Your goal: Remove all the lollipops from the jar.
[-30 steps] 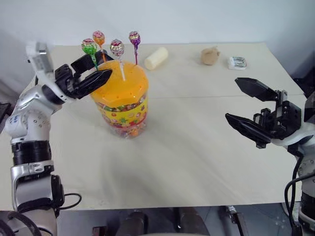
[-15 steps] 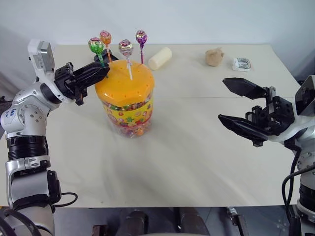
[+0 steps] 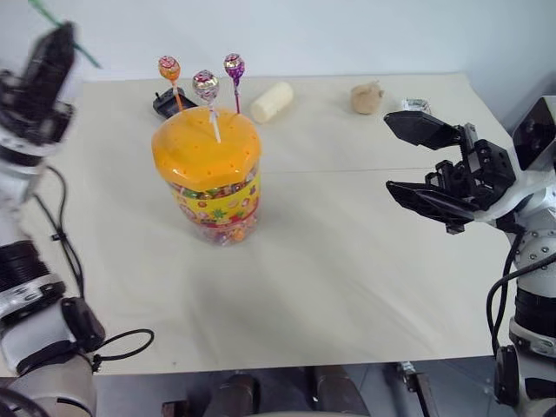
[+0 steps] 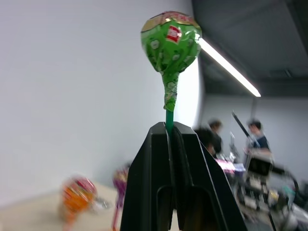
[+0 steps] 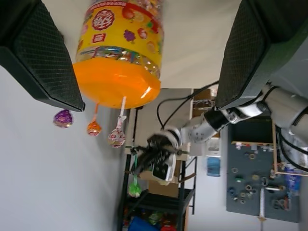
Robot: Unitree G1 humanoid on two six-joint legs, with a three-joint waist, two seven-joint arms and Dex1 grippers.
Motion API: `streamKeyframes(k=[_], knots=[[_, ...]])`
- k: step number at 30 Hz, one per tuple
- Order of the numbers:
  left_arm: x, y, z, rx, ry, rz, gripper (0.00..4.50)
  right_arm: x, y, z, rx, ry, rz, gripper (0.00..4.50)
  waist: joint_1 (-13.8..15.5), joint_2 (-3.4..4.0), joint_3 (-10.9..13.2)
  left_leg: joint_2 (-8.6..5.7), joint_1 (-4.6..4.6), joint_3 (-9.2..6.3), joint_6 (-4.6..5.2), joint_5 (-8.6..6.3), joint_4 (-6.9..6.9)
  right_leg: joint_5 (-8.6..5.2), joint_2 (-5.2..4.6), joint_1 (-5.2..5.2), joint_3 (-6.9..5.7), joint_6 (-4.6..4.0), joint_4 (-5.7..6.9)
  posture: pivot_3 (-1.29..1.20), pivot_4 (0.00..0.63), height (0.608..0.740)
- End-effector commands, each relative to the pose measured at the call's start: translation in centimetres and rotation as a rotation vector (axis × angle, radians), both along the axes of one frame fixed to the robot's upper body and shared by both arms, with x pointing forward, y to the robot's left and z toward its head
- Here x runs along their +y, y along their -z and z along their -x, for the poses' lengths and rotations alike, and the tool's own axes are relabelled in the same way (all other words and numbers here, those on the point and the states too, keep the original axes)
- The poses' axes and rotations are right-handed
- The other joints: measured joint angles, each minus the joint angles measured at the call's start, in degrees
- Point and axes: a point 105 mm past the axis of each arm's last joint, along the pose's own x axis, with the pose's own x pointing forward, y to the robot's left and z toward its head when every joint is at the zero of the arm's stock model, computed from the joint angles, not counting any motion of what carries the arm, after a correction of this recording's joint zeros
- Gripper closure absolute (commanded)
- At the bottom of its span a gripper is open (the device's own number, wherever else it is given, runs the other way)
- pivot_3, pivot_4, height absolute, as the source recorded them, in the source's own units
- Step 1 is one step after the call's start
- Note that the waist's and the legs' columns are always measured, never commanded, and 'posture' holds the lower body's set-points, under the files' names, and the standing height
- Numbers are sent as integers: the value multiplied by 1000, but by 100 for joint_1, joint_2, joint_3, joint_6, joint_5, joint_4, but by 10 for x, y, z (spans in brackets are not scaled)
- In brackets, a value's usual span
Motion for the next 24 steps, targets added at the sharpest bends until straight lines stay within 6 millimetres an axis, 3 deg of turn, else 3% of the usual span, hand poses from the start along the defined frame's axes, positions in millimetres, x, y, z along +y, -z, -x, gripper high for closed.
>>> streamKeyframes(k=[1,2,4,6,8,11,13,15,18,24], knots=[[50,40,16,221,-303,-114,4481,6,-2,-1,-54,-42,51,0,-97,12,1,0,7,11,0,0,-5,0,2,-1,13,0,0,0,150,740],[76,62,21,340,-440,-127,4481,7,2,-4,-50,-50,78,0,-118,16,3,-2,18,18,0,0,-18,0,2,-1,23,0,3,0,150,740],[104,91,32,500,-593,-151,4481,8,9,-7,-55,-59,117,0,-131,16,4,2,26,19,0,0,-35,-1,6,-2,20,-3,-1,0,150,740],[118,116,45,591,-676,-215,4481,7,14,-9,-60,-65,139,0,-92,12,4,8,22,12,-2,-2,-33,-3,8,-3,11,-6,-2,0,150,740],[137,163,71,767,-779,-243,4481,8,26,-13,-60,-71,193,0,0,9,5,5,14,14,-1,-4,-23,-3,5,-2,11,-8,-6,0,150,740],[147,213,101,963,-853,-280,4481,7,48,-16,-73,-82,300,0,64,11,5,-4,19,19,14,-13,-19,-2,-4,7,15,-9,-9,0,150,740],[143,233,111,1040,-850,-314,4481,7,54,-17,-74,-87,331,0,148,9,5,-7,21,21,20,-18,-14,-2,-7,11,15,-9,-16,0,150,740],[140,241,114,1093,-843,-319,4481,6,55,-16,-68,-93,336,0,245,4,6,-6,20,17,20,-22,-3,-2,-8,15,15,-9,-25,0,150,740],[141,244,116,1161,-859,-308,3868,5,53,-13,-76,-106,339,0,321,-2,2,-1,20,8,13,-21,-1,-2,-8,20,18,-9,-23,0,150,740],[145,225,111,1118,-867,-333,2070,1,50,1,-124,-140,314,0,291,1,4,11,25,7,0,-24,-5,-4,3,16,16,-15,-17,0,150,740]])
